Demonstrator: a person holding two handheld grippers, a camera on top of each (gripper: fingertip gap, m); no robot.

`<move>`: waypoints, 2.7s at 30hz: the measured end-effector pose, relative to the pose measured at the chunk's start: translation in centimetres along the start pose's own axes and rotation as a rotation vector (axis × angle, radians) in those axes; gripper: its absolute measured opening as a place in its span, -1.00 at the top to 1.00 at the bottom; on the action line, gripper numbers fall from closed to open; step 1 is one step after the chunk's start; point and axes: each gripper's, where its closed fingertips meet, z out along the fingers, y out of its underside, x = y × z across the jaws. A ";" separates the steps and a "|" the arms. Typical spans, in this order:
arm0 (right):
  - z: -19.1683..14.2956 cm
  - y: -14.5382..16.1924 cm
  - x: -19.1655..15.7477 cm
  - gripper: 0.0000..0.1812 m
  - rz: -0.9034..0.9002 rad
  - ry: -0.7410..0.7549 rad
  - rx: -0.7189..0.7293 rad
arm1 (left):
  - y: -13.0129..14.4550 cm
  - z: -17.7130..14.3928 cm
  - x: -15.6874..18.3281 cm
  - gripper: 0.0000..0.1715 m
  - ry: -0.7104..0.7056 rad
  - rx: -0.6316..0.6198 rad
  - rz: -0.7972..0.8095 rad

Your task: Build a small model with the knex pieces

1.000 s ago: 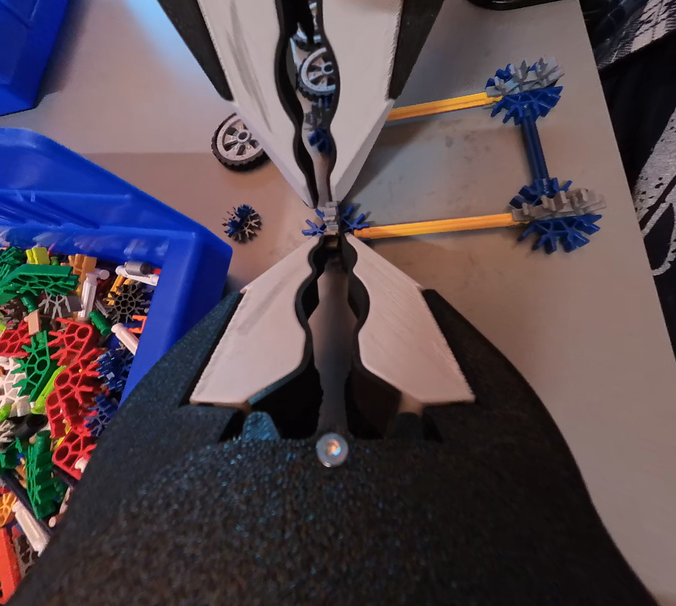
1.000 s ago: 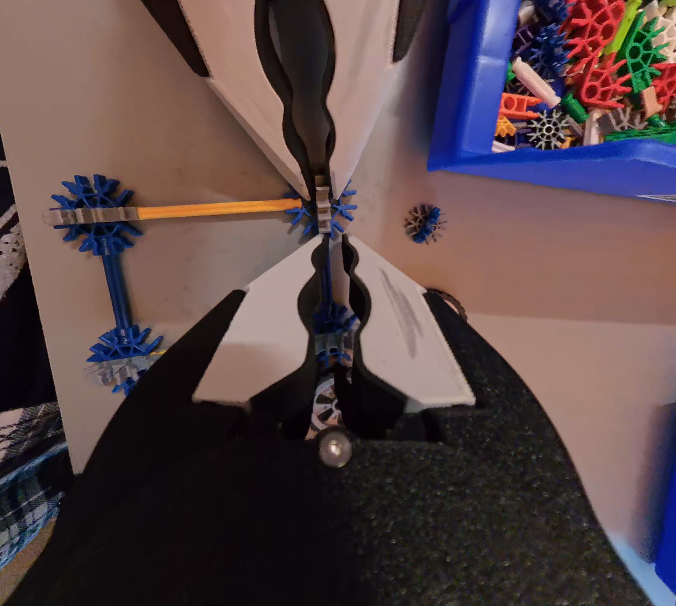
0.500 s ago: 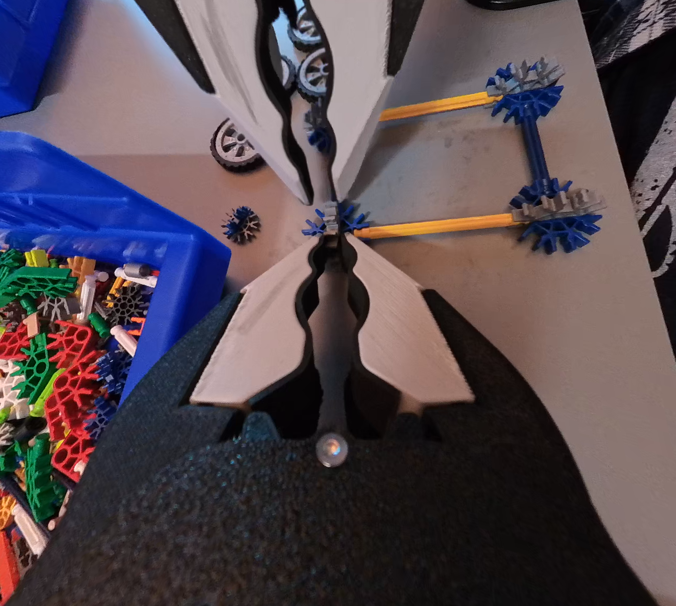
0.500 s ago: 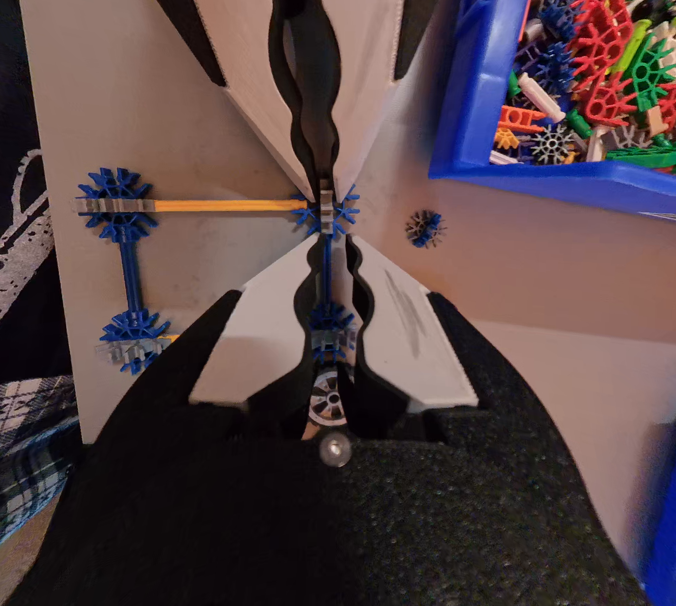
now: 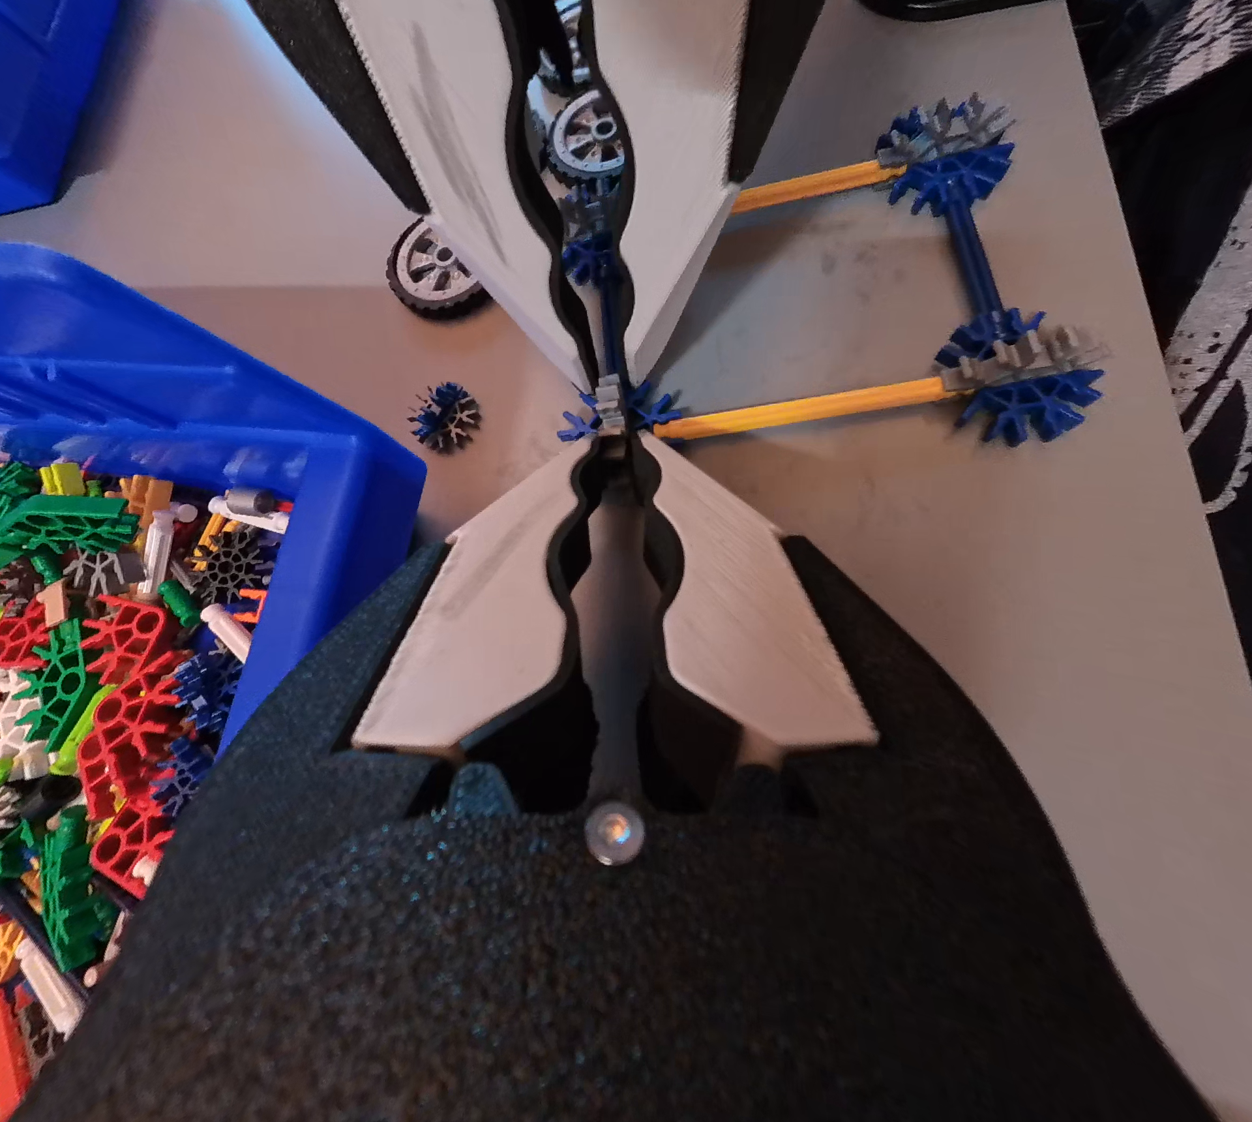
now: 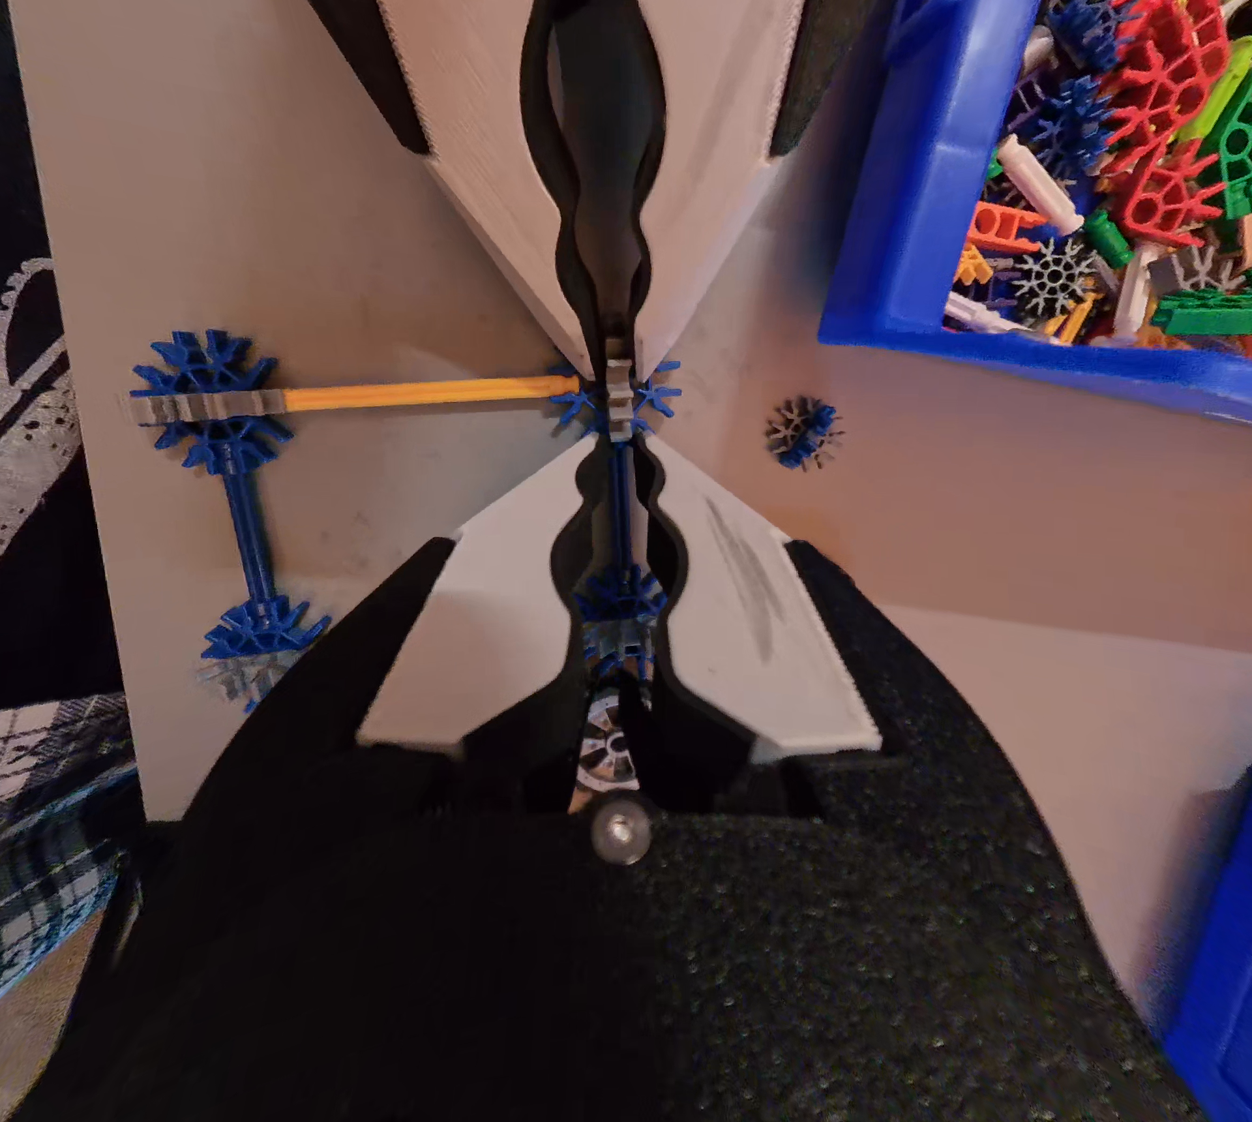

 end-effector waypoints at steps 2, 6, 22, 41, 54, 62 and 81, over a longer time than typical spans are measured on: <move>0.0 0.0 0.0 0.93 0.005 -0.009 -0.007 | 0.0 0.0 0.0 0.93 0.001 0.000 -0.001; 0.0 0.1 -0.1 0.92 -0.002 -0.029 -0.029 | 0.0 0.0 0.0 0.93 0.006 -0.001 -0.006; -1.6 0.8 0.6 0.80 0.102 -0.059 0.045 | -0.2 0.0 -0.1 0.89 -0.013 0.013 -0.006; -3.4 4.8 1.2 0.75 0.159 0.083 0.021 | -1.5 -1.0 0.3 0.78 -0.038 0.030 0.062; -1.6 5.0 0.3 0.71 0.159 0.038 -0.004 | -1.8 0.2 0.5 0.74 -0.104 0.001 0.128; -1.6 5.1 0.3 0.72 0.189 -0.006 0.023 | -2.0 1.2 0.6 0.70 -0.160 -0.030 0.173; -1.3 5.2 0.4 0.71 0.232 -0.093 0.059 | -2.0 1.4 0.3 0.67 -0.189 -0.050 0.164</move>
